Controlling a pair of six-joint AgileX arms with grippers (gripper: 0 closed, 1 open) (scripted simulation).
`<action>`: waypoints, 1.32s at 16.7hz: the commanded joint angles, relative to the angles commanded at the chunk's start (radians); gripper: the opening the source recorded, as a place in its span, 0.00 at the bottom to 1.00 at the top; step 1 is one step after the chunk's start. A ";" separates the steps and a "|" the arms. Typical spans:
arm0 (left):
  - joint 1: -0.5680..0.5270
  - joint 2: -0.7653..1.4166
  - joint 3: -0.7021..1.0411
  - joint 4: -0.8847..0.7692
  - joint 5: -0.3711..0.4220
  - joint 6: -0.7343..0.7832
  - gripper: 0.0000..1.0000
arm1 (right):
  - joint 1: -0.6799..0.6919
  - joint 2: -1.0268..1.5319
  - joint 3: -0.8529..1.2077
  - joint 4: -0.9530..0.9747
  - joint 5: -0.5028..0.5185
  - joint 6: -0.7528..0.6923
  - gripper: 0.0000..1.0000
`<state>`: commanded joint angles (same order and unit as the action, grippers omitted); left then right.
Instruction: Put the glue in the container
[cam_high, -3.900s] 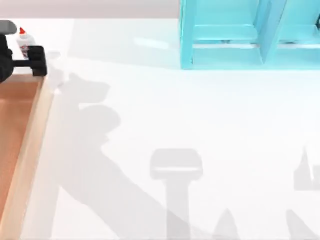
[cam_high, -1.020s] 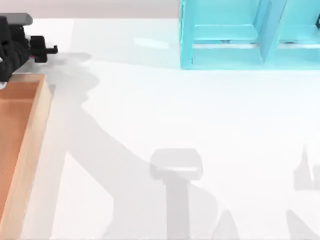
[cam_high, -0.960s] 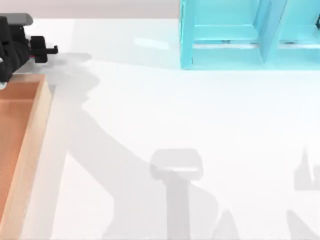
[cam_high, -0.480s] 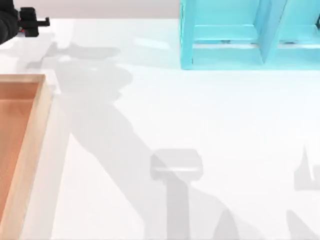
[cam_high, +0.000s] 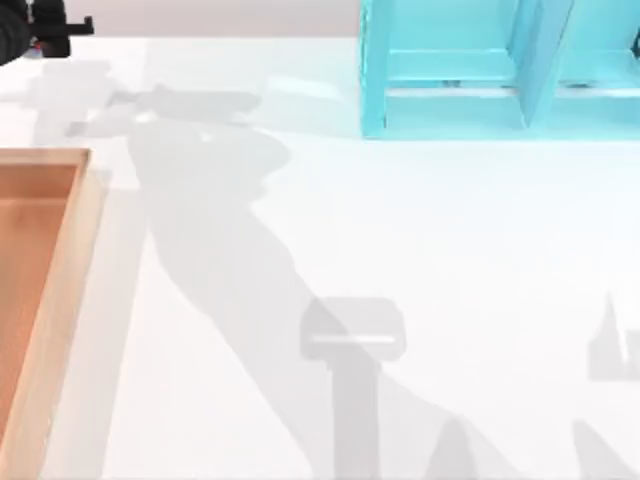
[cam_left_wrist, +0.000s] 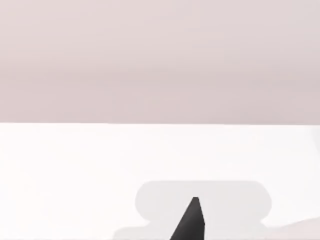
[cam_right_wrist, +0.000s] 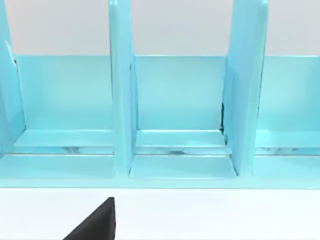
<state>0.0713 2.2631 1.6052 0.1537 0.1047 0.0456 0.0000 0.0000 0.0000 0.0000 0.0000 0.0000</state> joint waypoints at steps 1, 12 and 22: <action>0.009 -0.007 0.000 -0.009 0.010 0.011 0.00 | 0.000 0.000 0.000 0.000 0.000 0.000 1.00; 0.461 -0.356 -0.134 -0.563 0.493 0.740 0.00 | 0.000 0.000 0.000 0.000 0.000 0.000 1.00; 0.765 -0.485 -0.432 -1.134 0.912 1.600 0.00 | 0.000 0.000 0.000 0.000 0.000 0.000 1.00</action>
<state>0.8363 1.7786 1.1730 -0.9802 1.0169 1.6452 0.0000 0.0000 0.0000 0.0000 0.0000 0.0000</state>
